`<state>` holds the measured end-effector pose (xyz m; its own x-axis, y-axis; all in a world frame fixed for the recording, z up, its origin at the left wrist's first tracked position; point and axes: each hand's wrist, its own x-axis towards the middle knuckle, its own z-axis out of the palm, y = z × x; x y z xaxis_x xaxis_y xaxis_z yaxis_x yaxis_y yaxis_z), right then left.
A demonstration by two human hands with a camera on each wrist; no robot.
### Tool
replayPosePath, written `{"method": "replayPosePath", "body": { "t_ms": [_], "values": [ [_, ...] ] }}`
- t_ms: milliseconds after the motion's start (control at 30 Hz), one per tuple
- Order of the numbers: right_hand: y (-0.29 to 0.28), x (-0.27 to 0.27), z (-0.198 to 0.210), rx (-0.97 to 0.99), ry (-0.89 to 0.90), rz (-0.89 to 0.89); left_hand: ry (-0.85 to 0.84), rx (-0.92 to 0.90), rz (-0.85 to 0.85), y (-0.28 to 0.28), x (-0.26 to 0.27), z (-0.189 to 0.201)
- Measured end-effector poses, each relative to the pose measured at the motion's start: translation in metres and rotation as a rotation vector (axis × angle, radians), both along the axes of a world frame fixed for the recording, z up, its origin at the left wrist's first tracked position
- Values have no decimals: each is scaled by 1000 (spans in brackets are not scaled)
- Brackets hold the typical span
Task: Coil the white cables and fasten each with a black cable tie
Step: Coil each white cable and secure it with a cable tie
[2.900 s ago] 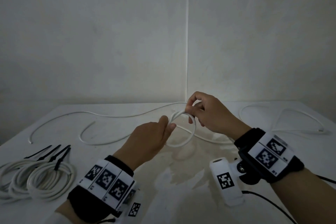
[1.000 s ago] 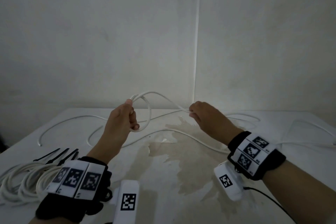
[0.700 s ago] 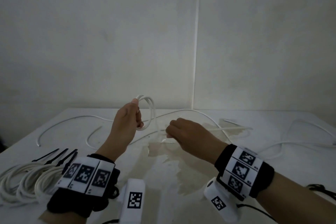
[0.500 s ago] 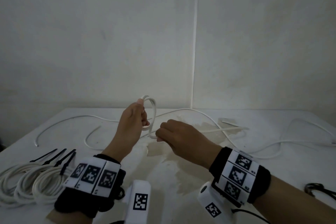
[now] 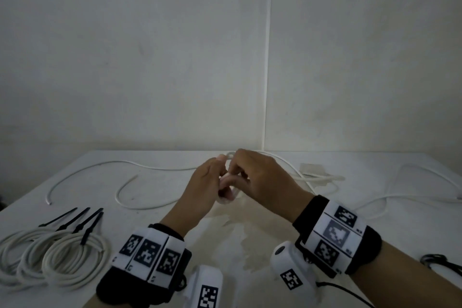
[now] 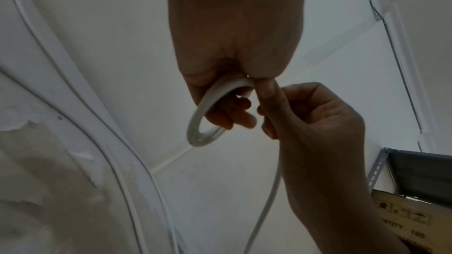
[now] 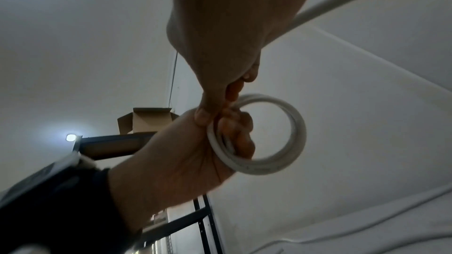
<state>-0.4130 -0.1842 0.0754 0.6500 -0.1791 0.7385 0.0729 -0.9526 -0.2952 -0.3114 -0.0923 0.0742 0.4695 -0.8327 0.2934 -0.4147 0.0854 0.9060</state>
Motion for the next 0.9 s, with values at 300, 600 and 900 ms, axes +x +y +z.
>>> {"method": "replayPosePath", "body": {
  "t_ms": [300,600,900],
  "values": [
    [-19,-11,20,-179,-62,-42,143,79,-75,1,-8,7],
    [-26,-12,26,-114,-98,-34,233,84,-67,0,-4,16],
    [-22,-17,34,348,175,-30,311,105,-105,3,-10,22]
  ]
}}
